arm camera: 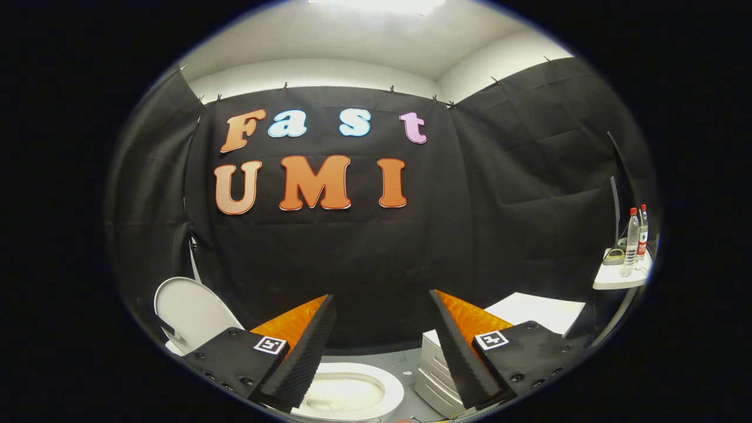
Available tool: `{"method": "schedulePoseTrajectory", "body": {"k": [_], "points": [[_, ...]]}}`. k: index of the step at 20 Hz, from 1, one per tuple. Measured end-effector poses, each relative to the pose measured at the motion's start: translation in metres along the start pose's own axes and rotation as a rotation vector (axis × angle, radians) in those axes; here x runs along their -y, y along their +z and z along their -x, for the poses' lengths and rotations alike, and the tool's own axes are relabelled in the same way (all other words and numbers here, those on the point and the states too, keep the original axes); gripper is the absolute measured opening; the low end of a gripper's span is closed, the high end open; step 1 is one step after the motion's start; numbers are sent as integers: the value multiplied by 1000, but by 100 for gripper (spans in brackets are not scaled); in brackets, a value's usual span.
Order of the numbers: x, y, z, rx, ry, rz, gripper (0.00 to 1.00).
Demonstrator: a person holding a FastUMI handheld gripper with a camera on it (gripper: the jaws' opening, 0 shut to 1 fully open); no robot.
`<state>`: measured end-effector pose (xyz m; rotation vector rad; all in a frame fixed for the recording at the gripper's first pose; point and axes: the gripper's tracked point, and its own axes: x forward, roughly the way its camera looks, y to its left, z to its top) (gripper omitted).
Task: Open the toilet lid.
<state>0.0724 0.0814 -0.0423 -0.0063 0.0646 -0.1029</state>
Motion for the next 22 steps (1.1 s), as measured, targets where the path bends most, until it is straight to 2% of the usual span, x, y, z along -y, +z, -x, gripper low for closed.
{"method": "schedulePoseTrajectory", "body": {"k": [4,22], "points": [[13,1,2,18,-42,-27,100],[11,-4,0,2,-26,-35,100]]}}
